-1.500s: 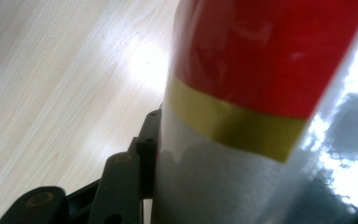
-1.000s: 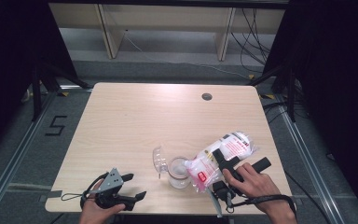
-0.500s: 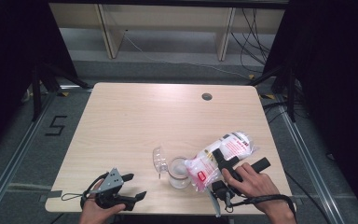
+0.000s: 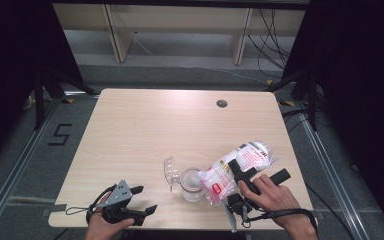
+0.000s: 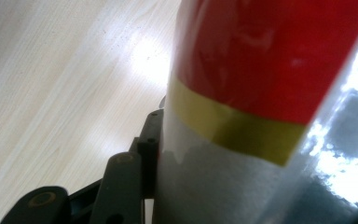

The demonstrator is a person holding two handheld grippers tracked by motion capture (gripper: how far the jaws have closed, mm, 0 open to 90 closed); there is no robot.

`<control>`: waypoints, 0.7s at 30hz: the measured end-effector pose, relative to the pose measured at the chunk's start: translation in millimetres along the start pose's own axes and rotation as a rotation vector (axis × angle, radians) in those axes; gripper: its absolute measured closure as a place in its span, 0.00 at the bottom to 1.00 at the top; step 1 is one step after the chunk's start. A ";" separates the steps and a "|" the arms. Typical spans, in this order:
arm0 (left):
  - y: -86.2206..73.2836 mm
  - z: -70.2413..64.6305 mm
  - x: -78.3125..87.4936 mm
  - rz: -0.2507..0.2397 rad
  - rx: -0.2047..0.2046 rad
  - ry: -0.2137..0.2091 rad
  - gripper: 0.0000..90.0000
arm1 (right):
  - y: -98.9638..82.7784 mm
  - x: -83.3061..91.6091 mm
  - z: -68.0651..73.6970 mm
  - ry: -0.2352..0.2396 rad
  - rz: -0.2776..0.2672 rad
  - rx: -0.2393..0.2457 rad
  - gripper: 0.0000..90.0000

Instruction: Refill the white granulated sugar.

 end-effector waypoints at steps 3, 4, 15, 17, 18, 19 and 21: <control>-0.6 -0.6 0.3 0.000 0.023 0.005 0.22 | 0.2 0.0 0.0 0.000 0.000 0.001 0.67; -0.6 -0.6 0.3 0.000 0.023 0.005 0.22 | 0.2 0.0 0.0 0.000 0.000 0.001 0.67; -0.6 -0.6 0.1 -0.001 0.023 0.005 0.22 | -1.3 0.6 0.4 -0.001 0.004 0.006 0.68; -0.6 -0.5 0.2 0.001 0.020 0.005 0.22 | -1.5 0.9 0.1 0.003 0.003 0.001 0.68; -0.6 -0.5 0.3 0.001 0.018 0.005 0.22 | -1.7 1.1 0.0 0.004 0.005 0.001 0.68; -0.6 -0.7 0.3 0.001 0.021 0.005 0.22 | -1.7 1.1 -0.1 0.004 0.005 0.003 0.68; -0.7 -0.6 0.4 0.000 0.022 0.005 0.22 | -1.5 1.3 0.4 0.005 0.009 0.008 0.68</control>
Point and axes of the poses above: each handheld gripper's, and its own axes: x roughly backward along the jaws, y roughly out of its top, z roughly to its left, the point moved 5 cm from there along -x, roughly forward along the jaws, and after that the axes turned 6 degrees about x, right-handed, at the moved point
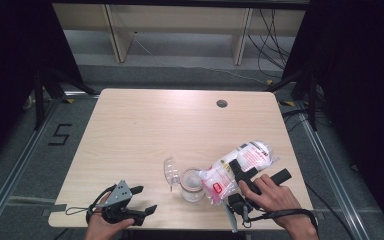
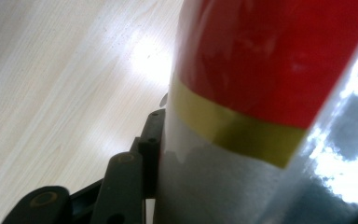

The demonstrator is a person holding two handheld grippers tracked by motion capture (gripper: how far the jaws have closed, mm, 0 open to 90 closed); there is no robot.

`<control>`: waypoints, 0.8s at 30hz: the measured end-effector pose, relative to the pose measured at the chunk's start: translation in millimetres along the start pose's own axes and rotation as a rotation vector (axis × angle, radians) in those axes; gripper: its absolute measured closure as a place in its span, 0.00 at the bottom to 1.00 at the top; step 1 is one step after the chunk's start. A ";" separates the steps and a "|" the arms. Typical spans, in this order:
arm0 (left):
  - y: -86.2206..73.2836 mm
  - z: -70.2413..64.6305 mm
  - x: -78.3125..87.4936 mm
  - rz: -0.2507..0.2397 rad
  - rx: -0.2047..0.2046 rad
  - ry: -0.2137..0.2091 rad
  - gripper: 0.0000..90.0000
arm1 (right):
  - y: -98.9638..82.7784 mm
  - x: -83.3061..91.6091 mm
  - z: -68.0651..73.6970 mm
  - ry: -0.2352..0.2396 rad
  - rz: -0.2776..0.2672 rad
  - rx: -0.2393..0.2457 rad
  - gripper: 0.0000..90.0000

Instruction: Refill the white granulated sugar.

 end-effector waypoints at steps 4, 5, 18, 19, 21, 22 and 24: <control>0.0 0.1 -0.1 -0.001 0.001 0.001 0.22 | 0.5 0.2 -0.5 -0.006 -0.006 0.001 0.68; -0.1 0.0 -0.1 -0.001 0.001 0.000 0.22 | 0.8 0.3 -0.6 -0.001 -0.006 0.000 0.68; 0.1 -0.1 -1.8 -0.011 0.009 -0.005 0.22 | 6.0 -0.5 -2.9 -0.002 -0.012 0.030 0.68; -0.2 -0.4 -1.6 -0.007 0.014 -0.002 0.22 | 5.9 -0.4 -3.8 -0.004 -0.007 0.033 0.68; -0.1 -0.9 -1.8 -0.004 0.012 0.000 0.22 | 5.8 -0.3 -3.8 -0.002 -0.005 0.030 0.68; 0.4 0.0 -1.5 -0.003 -0.009 -0.002 0.22 | 6.0 -0.5 -3.9 0.004 -0.010 0.037 0.69; 0.5 0.3 -1.7 -0.004 -0.012 -0.003 0.22 | 6.4 -0.1 -3.3 -0.002 -0.007 0.041 0.69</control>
Point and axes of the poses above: each handheld gripper's, and its own axes: x roughly backward along the jaws, y roughly out of its top, z roughly to its left, the point moved 5 cm from there along -x, roughly forward along the jaws, and after that the axes turned 6 degrees about x, right-handed, at the moved point
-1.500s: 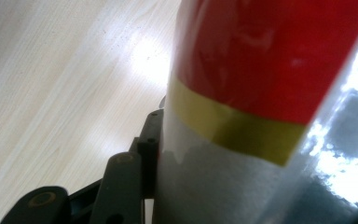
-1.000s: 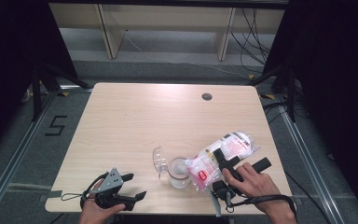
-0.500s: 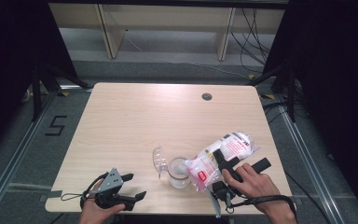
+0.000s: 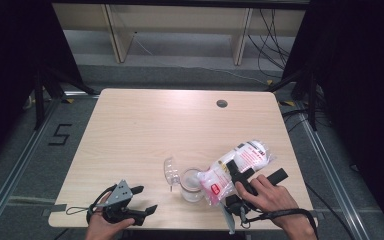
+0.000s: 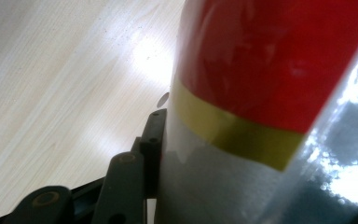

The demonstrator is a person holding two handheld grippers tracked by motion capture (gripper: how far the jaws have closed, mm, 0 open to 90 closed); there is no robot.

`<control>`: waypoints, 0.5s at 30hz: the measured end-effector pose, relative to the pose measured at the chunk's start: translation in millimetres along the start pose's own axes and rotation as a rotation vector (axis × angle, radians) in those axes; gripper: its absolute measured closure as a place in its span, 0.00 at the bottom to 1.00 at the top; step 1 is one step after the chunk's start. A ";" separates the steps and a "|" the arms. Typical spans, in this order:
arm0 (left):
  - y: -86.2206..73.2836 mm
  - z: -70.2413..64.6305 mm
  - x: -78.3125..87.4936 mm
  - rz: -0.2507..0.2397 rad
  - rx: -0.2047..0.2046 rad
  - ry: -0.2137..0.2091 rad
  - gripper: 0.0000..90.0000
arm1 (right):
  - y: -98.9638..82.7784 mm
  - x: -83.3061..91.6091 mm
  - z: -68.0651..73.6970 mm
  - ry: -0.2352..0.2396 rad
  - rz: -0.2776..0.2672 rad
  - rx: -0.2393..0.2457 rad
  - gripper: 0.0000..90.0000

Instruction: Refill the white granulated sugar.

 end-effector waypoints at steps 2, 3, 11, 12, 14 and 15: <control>-0.7 -0.6 -0.8 -0.003 0.027 -0.001 0.22 | 0.5 0.7 0.5 0.014 0.005 -0.006 0.69; 0.2 1.3 -0.9 -0.007 -0.004 -0.002 0.22 | 0.5 0.7 1.4 0.013 0.010 -0.017 0.69; 0.8 1.3 -1.2 -0.012 0.000 -0.003 0.22 | -1.6 -1.5 -0.4 0.019 0.005 0.023 0.69; 0.6 1.8 -0.6 -0.002 -0.011 -0.002 0.22 | -1.6 0.1 1.5 0.019 0.016 -0.011 0.70; 0.4 2.5 0.0 0.008 -0.020 0.002 0.22 | -1.4 0.4 1.5 0.019 0.020 -0.012 0.70; 0.5 2.2 -0.2 0.004 -0.012 0.002 0.22 | -1.3 0.4 1.2 0.018 0.018 -0.012 0.70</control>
Point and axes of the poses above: each handheld gripper's, and its own axes: x roughly backward along the jaws, y roughly out of its top, z roughly to its left, the point moved 5 cm from there along -x, roughly forward along the jaws, and after that the axes turned 6 degrees about x, right-handed, at the moved point
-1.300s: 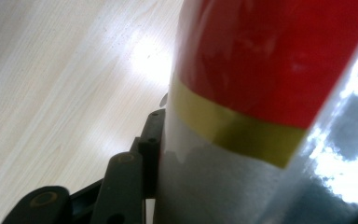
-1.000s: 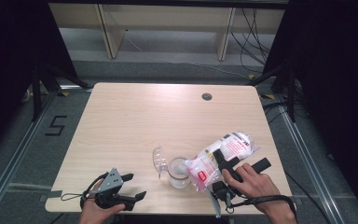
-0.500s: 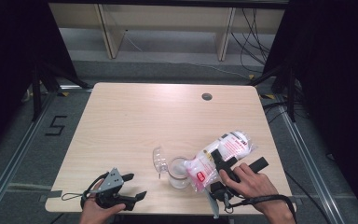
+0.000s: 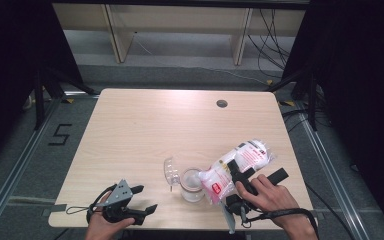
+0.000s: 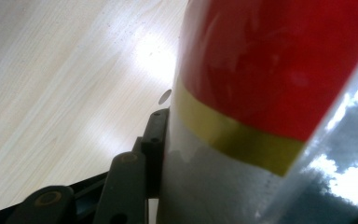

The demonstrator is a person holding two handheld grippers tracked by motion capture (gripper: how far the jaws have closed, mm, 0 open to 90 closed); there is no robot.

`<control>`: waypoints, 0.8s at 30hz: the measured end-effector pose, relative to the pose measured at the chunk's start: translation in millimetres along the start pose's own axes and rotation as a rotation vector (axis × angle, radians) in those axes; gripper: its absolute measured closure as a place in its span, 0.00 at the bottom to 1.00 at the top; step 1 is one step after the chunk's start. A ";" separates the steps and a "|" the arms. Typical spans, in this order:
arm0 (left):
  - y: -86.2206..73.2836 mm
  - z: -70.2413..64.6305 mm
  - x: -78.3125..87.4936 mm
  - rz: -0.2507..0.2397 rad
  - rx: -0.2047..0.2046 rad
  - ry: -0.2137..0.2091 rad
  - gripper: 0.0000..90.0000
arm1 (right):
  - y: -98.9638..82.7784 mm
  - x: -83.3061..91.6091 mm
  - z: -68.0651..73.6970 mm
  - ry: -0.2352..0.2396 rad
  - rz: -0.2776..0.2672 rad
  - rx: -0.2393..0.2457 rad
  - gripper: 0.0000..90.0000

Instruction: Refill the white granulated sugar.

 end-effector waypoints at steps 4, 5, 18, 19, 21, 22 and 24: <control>0.5 -1.0 -0.3 -0.010 0.009 -0.007 0.22 | 0.2 0.3 -0.7 -0.004 -0.006 -0.008 0.70; 0.5 -1.0 -0.4 -0.011 0.009 -0.006 0.22 | 0.7 0.3 -0.4 -0.003 -0.011 -0.015 0.70; 1.3 -1.4 -0.4 -0.025 0.013 -0.008 0.22 | 1.1 -0.7 0.8 0.004 -0.013 -0.016 0.72; 1.5 -0.9 0.7 -0.021 0.012 0.000 0.22 | 0.8 -1.6 -1.0 0.000 -0.019 0.014 0.72; 1.9 -0.8 0.7 -0.029 0.018 -0.001 0.22 | 0.9 -1.6 -1.0 -0.002 -0.020 0.013 0.72; 1.3 -1.5 1.2 -0.023 0.042 0.005 0.22 | 1.0 -1.6 -0.8 -0.003 -0.023 0.005 0.72; 0.9 -1.6 1.1 -0.021 0.041 0.003 0.22 | 1.0 -1.2 -1.2 -0.002 -0.026 0.004 0.72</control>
Point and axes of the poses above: each handheld gripper's, and its own axes: x roughly backward along the jaws, y roughly out of its top, z roughly to its left, the point moved 5 cm from there along -x, roughly forward along the jaws, and after that the axes turned 6 degrees about x, right-handed, at the moved point
